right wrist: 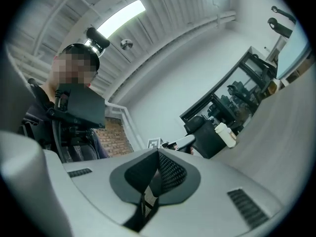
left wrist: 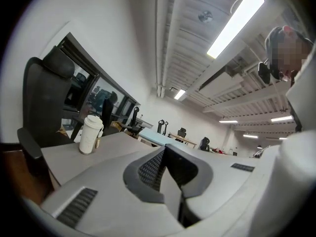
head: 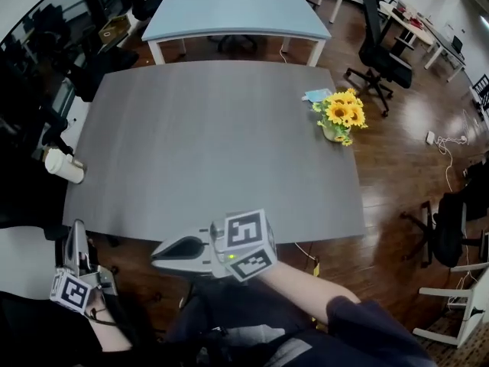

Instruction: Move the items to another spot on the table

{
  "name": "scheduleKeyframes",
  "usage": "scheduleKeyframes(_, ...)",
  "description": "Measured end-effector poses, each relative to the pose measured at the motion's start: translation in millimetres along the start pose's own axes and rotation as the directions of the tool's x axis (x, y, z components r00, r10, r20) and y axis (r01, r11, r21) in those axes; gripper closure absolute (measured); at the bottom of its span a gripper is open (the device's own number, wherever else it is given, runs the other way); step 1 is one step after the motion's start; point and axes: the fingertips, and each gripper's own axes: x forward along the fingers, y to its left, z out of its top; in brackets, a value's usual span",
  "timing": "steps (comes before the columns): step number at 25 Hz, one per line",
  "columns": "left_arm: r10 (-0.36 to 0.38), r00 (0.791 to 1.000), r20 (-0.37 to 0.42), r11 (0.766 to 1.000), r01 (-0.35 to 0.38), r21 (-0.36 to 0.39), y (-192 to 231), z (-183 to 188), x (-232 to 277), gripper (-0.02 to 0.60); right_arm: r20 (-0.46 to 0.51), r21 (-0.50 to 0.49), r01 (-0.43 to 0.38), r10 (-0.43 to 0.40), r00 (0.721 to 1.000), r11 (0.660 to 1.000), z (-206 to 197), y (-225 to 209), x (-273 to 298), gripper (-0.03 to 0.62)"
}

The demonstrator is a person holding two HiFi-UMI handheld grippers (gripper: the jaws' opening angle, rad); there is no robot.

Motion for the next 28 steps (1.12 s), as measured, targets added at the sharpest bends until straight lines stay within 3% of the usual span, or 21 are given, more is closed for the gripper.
scheduleKeyframes(6, 0.013, 1.0, -0.005, 0.999, -0.013, 0.05, -89, -37, -13, 0.561, -0.007, 0.036, -0.092, 0.092, 0.996, 0.995, -13, 42, -57, 0.614)
scheduleKeyframes(12, 0.07, 0.995, -0.066, 0.99, -0.061, 0.125, -127, -57, -28, 0.561, 0.034, 0.057, -0.126, 0.124, 0.992, 0.99, -7, 49, -78, 0.614)
scheduleKeyframes(15, 0.092, 0.993, -0.073, 0.983, -0.079, 0.164, -128, -50, -29, 0.561, 0.07, 0.053, -0.101, 0.098, 0.993, 0.993, 3, 42, -76, 0.614)
scheduleKeyframes(20, 0.181, 0.983, 0.015, 0.962, -0.18, 0.205, -108, -34, -38, 0.561, 0.043, 0.0, -0.034, 0.034, 0.999, 0.999, 4, 32, -65, 0.614)
scheduleKeyframes(24, 0.196, 0.98, 0.024, 0.963, -0.198, 0.183, -80, -35, -42, 0.561, -0.04, -0.068, 0.012, -0.015, 0.999, 0.998, -7, 15, -39, 0.614)
scheduleKeyframes(28, 0.184, 0.983, -0.003, 0.973, -0.182, 0.14, -55, -39, -50, 0.561, -0.11, -0.074, 0.062, -0.07, 0.991, 0.995, -17, -2, -2, 0.614)
